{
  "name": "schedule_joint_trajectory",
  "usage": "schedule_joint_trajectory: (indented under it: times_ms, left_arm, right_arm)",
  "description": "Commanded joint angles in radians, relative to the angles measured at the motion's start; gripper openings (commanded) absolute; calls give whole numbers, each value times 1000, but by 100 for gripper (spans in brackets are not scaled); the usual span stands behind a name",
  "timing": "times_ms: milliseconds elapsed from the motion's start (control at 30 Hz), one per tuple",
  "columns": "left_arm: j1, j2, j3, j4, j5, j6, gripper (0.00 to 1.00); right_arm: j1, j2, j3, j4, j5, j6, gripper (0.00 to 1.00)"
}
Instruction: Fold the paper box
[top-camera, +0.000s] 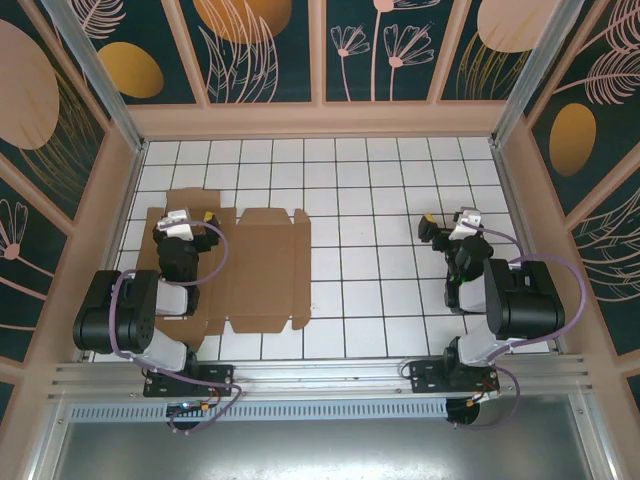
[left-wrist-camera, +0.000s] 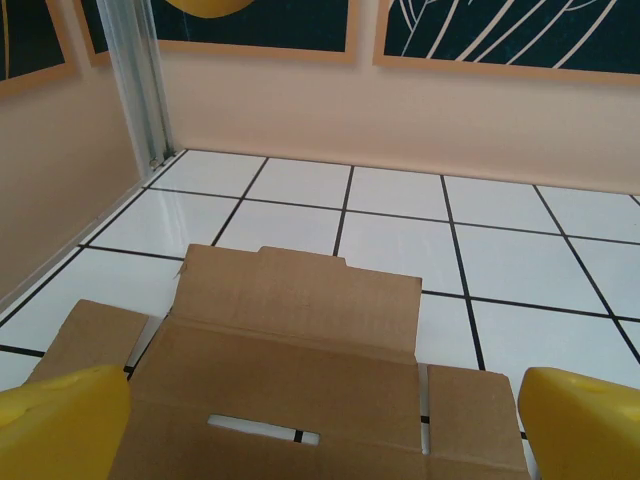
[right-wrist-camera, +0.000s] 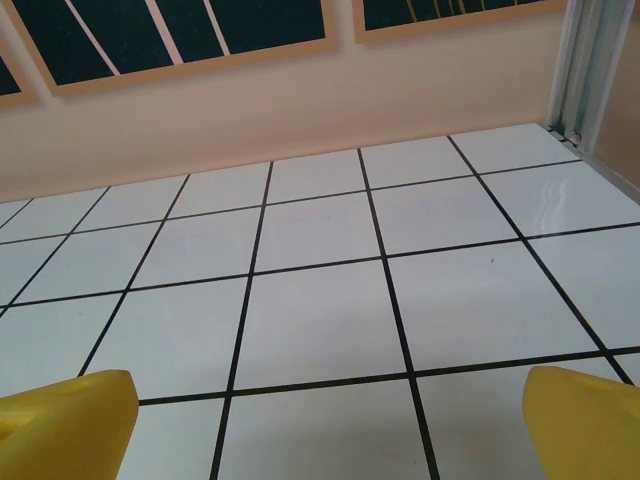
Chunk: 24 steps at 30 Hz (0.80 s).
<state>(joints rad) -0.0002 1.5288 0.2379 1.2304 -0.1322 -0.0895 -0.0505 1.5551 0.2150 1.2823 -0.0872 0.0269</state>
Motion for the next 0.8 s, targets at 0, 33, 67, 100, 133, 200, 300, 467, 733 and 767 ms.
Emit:
schedule_joint_trajectory:
  times_ms: [0, 33, 67, 100, 133, 200, 300, 467, 733, 767]
  left_arm:
    - [-4, -12, -2, 38, -7, 8, 99]
    - [-4, -10, -2, 38, -7, 8, 99]
    - [-4, -11, -2, 39, -7, 10, 99]
    - [-4, -10, 0, 38, -6, 9, 99]
    - [-4, -12, 0, 38, -6, 10, 99]
    - [-4, -9, 0, 38, -7, 8, 99]
    - [-4, -10, 0, 38, -7, 10, 99]
    - [-4, -11, 0, 39, -7, 10, 99]
    - [-4, -11, 0, 39, -7, 10, 99]
    - [-4, -13, -2, 41, -7, 9, 99]
  right_arm:
    - [8, 8, 11, 26, 24, -21, 99]
    - [7, 8, 11, 25, 24, -20, 99]
    - [8, 8, 11, 25, 24, -21, 99]
    - [8, 7, 11, 26, 26, -21, 99]
    - [8, 8, 11, 25, 26, -22, 99]
    - [8, 8, 11, 25, 27, -22, 99]
    - [8, 8, 12, 26, 26, -22, 99]
    - [5, 7, 12, 25, 19, -19, 99]
    - [-2, 7, 12, 24, 7, -13, 99]
    - [-3, 8, 11, 24, 7, -13, 99]
